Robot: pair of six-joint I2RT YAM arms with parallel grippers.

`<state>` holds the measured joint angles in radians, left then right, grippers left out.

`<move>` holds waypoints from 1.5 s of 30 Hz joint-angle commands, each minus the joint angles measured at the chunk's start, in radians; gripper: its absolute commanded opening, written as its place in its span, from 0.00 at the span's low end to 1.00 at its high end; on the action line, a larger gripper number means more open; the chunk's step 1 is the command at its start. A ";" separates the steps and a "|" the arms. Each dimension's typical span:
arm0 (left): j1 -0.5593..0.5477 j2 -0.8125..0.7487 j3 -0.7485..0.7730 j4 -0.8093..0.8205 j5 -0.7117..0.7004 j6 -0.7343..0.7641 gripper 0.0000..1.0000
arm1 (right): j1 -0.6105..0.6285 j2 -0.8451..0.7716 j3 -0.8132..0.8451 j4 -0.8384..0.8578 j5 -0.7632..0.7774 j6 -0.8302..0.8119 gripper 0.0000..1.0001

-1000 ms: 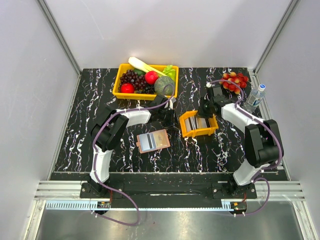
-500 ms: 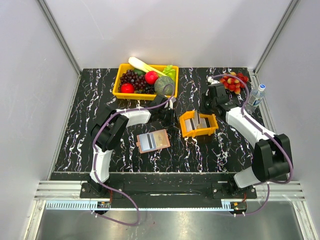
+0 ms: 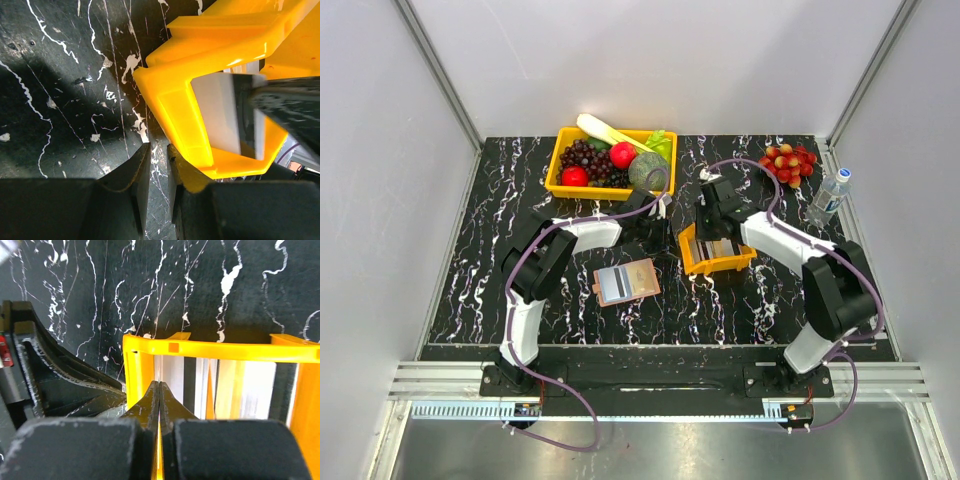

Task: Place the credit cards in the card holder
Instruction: Pick up the credit card from the storage box.

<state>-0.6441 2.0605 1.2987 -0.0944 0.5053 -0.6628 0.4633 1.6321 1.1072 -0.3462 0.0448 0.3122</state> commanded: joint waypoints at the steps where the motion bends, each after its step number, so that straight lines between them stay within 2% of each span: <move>1: 0.004 -0.042 -0.006 0.048 0.021 -0.001 0.23 | 0.028 0.052 0.059 0.009 0.043 0.008 0.00; 14: 0.004 -0.039 -0.007 0.056 0.025 -0.004 0.23 | 0.031 0.110 0.037 0.009 -0.042 0.045 0.01; 22: 0.004 -0.036 -0.009 0.056 0.025 -0.004 0.23 | 0.031 0.106 0.042 -0.040 -0.079 0.034 0.10; 35: 0.006 -0.046 -0.015 0.059 0.024 -0.004 0.23 | 0.031 0.064 0.036 -0.089 -0.051 0.027 0.15; 37: 0.004 -0.048 -0.018 0.058 0.025 -0.003 0.23 | 0.031 0.054 0.036 -0.102 -0.049 0.025 0.12; 39: 0.004 -0.053 -0.018 0.055 0.024 -0.001 0.23 | 0.031 0.038 0.031 -0.102 -0.019 0.028 0.00; 45: 0.004 -0.094 -0.023 0.042 0.001 0.017 0.25 | 0.031 -0.058 0.042 -0.108 0.027 0.011 0.00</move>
<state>-0.6415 2.0556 1.2812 -0.0765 0.5072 -0.6628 0.4858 1.6871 1.1259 -0.4492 0.0139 0.3397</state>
